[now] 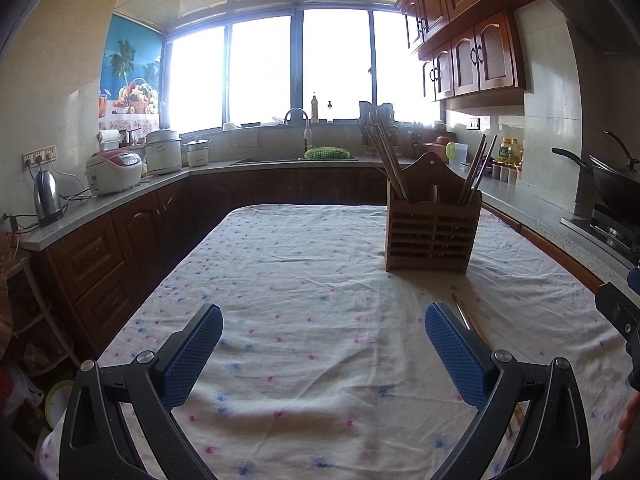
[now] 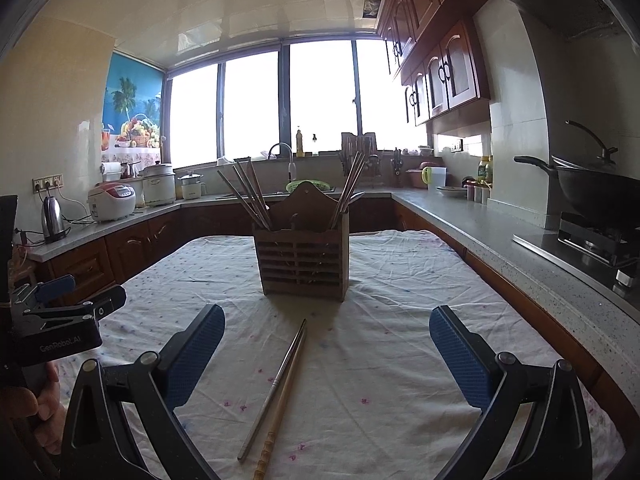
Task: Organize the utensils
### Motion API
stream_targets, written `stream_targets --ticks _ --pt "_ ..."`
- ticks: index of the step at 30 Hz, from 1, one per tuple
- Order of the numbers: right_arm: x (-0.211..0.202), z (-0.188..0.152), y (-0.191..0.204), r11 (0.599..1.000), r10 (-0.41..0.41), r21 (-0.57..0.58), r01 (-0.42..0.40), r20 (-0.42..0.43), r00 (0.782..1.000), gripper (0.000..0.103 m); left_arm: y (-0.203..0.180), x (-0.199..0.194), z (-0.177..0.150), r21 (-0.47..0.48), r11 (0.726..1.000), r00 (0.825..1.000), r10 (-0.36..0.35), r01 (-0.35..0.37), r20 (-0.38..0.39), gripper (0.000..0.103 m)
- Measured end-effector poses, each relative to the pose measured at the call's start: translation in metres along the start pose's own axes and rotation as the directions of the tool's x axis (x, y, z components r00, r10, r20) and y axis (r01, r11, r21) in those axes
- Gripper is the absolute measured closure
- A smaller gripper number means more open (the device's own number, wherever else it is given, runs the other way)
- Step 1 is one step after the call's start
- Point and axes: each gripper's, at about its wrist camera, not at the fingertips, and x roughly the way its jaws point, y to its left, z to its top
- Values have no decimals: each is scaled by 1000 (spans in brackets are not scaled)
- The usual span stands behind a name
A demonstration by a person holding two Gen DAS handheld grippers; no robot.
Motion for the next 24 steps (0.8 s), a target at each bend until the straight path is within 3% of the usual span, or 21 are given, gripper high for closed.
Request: stream_targets --ticks 9,24 --pt "0 -4 -1 1000 -10 -2 10 -18 1000 0 3 -3 -2 1 1000 1000 5 -5 10 1" --pt "7 -6 -10 992 -125 -5 125 -96 988 0 -1 -6 -7 2 1000 1000 -4 4 -2 1"
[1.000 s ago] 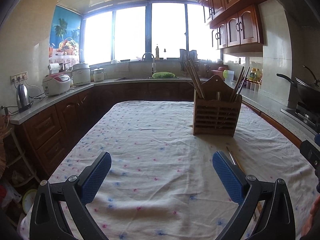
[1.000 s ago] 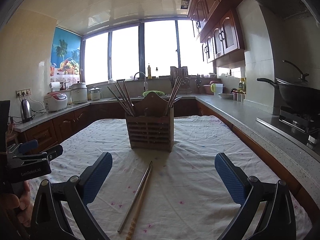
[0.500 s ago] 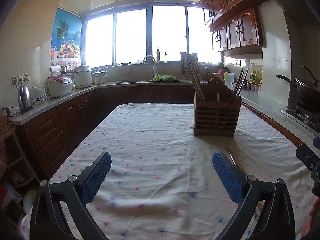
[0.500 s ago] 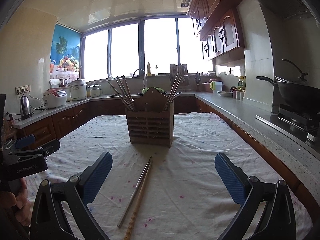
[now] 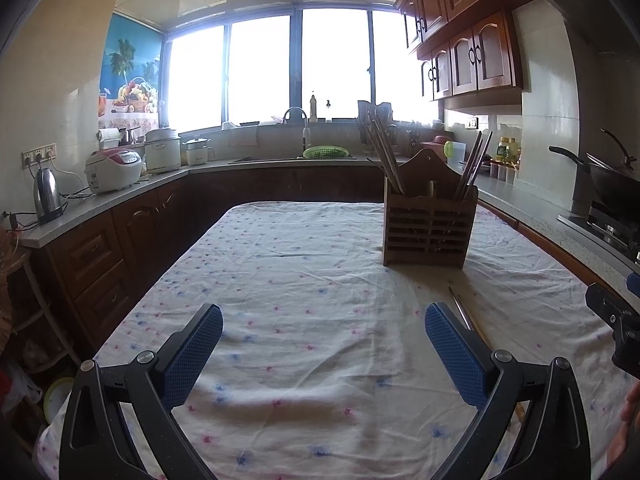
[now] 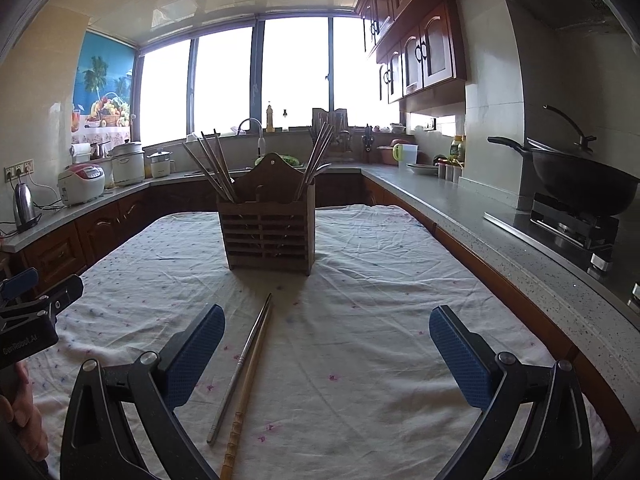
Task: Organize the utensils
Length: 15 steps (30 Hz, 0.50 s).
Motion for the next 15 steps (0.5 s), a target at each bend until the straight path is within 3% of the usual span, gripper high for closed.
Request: stream_targets --ticks 15 --pt "-7 3 2 1000 1 -6 -1 14 1000 0 -4 -5 -1 3 1000 1000 2 -2 2 1"
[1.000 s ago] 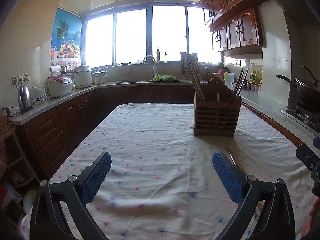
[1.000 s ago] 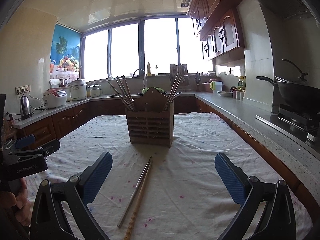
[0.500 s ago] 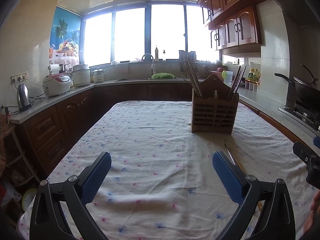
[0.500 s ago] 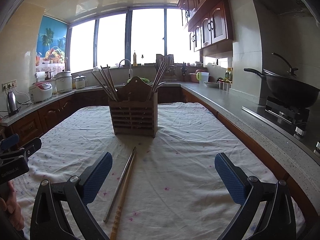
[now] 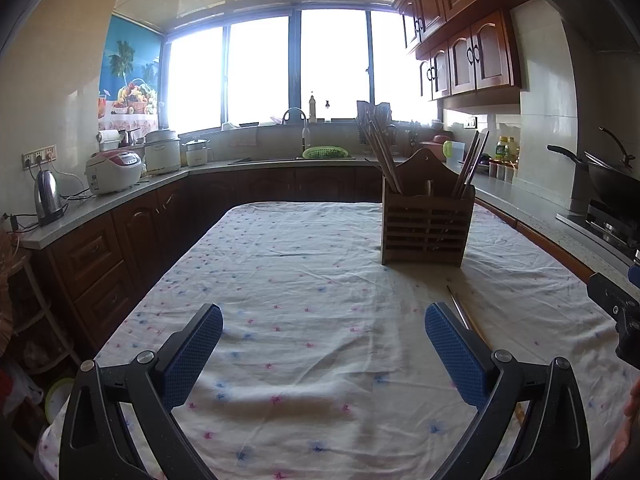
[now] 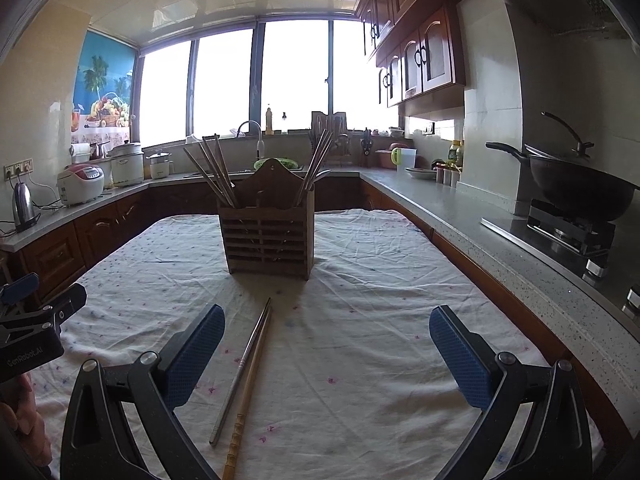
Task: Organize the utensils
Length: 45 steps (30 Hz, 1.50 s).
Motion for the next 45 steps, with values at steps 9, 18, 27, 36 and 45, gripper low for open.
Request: stream_targets --ticks 9,18,27,36,45 --pt "-2 1 -1 1000 -3 -3 3 4 1000 0 -2 -4 -2 0 1000 1000 1 -1 5 1" --pt "-7 3 3 999 -27 -29 27 14 1000 0 -3 -7 -2 -3 1000 1000 3 -3 6 1" --pt "-9 4 1 1000 -21 -22 22 21 1000 0 -4 -11 -3 -1 1000 1000 5 -5 18 1" --pt "-11 4 4 999 -23 -36 24 26 999 0 -1 -12 -2 -10 1000 1000 7 -7 11 1" --pt "-13 4 -1 1000 9 -9 -9 34 999 0 -4 -13 2 -1 1000 1000 21 -21 2 1"
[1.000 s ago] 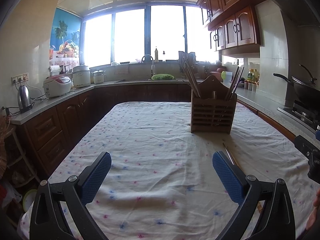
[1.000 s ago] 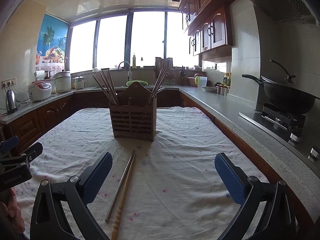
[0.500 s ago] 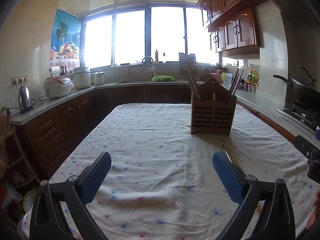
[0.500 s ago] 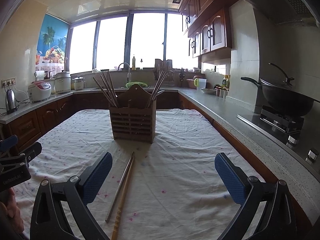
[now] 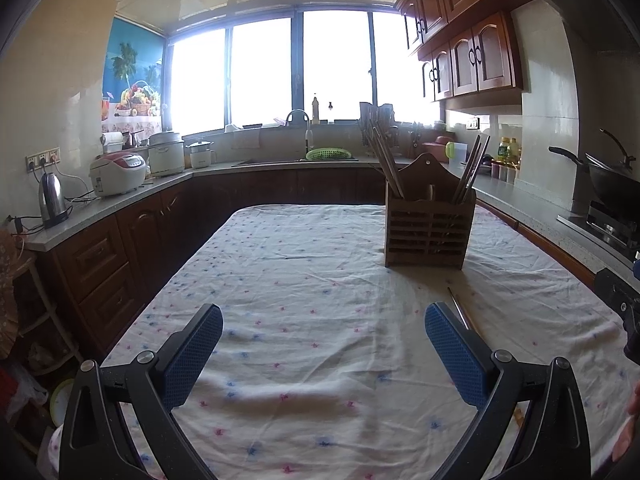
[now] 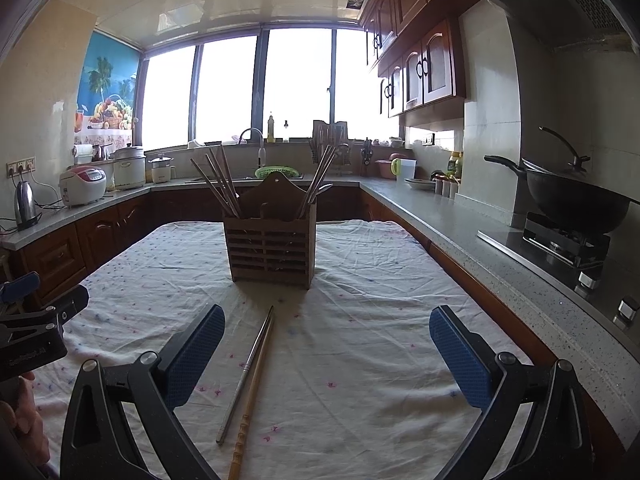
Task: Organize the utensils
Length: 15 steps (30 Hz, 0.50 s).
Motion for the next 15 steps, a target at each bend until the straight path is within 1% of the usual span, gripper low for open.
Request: stream_targets --ticks 3,7,15 --pt "-3 0 -2 999 32 18 -33 20 999 0 1 -1 1 -7 1000 1000 3 -3 3 1" --pt "-5 2 1 999 52 12 -53 40 998 0 1 -2 3 -6 1000 1000 5 -5 11 1" --pt "-5 5 8 997 81 -3 -81 44 996 0 3 -2 4 -8 1000 1000 4 -4 20 1"
